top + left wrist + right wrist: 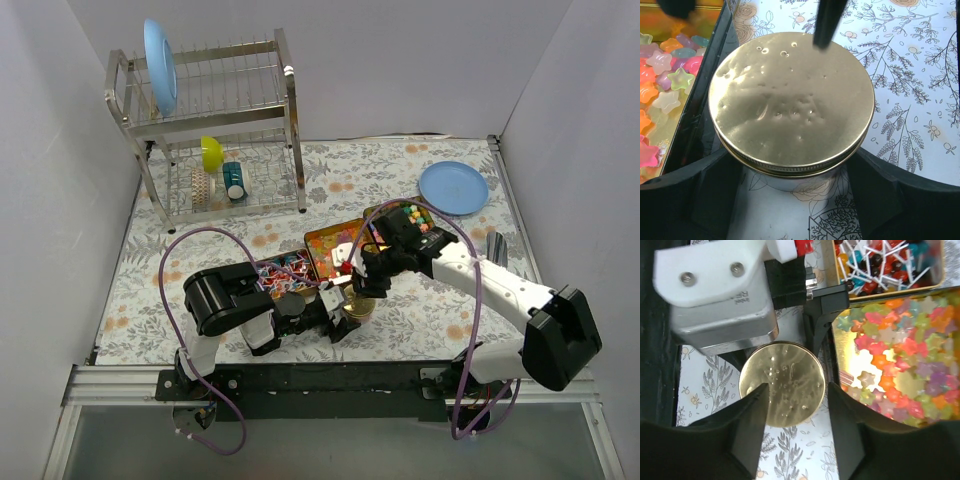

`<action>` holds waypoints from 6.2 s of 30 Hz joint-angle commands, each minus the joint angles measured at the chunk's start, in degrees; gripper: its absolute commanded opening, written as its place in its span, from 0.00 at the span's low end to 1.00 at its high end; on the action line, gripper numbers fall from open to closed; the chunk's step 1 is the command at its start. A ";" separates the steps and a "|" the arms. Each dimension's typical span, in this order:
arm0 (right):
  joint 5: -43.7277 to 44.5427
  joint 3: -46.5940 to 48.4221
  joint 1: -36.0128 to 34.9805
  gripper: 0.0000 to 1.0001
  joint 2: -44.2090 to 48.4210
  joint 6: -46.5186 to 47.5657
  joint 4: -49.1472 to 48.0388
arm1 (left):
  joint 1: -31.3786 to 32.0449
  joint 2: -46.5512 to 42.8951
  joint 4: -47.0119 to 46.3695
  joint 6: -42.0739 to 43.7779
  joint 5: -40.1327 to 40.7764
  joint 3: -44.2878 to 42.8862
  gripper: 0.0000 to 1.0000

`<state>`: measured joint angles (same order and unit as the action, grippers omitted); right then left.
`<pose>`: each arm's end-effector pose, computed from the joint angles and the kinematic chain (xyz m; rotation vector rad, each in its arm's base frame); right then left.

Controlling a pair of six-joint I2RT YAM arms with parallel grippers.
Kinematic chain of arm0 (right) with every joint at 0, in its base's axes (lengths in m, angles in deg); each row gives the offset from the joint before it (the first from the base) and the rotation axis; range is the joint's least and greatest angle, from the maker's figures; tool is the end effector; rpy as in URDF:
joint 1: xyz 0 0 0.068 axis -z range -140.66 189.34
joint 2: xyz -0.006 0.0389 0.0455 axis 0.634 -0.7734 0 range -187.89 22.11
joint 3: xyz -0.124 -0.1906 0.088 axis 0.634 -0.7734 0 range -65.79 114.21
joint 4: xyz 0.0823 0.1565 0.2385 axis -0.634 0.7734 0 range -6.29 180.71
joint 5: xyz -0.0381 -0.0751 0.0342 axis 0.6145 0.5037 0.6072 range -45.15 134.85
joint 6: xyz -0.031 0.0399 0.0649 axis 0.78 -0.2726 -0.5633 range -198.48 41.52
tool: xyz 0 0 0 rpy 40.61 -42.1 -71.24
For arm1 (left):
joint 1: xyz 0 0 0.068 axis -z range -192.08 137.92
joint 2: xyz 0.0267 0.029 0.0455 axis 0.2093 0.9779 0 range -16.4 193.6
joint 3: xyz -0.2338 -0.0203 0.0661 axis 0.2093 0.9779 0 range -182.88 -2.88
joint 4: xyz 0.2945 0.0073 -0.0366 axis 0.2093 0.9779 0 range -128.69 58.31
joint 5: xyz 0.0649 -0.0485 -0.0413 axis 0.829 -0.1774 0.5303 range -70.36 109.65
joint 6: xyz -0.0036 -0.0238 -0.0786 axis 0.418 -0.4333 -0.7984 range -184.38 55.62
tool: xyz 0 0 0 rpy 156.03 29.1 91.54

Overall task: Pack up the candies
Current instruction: Screw the bottle lid onto the packing bottle.

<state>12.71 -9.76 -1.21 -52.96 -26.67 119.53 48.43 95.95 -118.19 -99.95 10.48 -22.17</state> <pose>0.2212 0.2395 0.1940 -1.8944 1.5128 0.6173 0.1352 -0.2620 0.0107 0.5589 1.9385 -1.2869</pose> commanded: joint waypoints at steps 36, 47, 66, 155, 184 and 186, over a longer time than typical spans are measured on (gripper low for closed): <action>-2.40 14.10 2.85 0.98 -14.57 39.76 24.63 | 0.05 1.73 9.10 0.50 -0.50 1.10 0.00; -2.14 14.37 0.83 0.98 -18.01 49.35 32.57 | 0.05 1.99 9.02 0.33 -0.24 1.01 0.00; -1.70 12.79 -1.72 0.98 -21.61 44.17 25.01 | 0.05 2.43 9.02 -0.02 -0.41 0.74 0.00; -5.92 11.73 0.21 0.98 -19.24 45.57 25.10 | 0.13 2.34 8.58 0.42 0.64 1.18 0.00; -4.42 -3.38 0.30 0.37 -13.08 11.85 2.34 | 0.13 2.69 8.49 0.24 1.52 0.92 0.00; -4.68 -4.00 0.30 0.35 -13.09 7.88 0.58 | 0.13 2.61 8.49 0.33 1.61 0.92 0.00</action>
<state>7.16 -10.59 -0.40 -64.01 -5.01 127.37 49.13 96.39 -118.24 -99.34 8.53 -22.58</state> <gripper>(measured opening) 0.843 0.759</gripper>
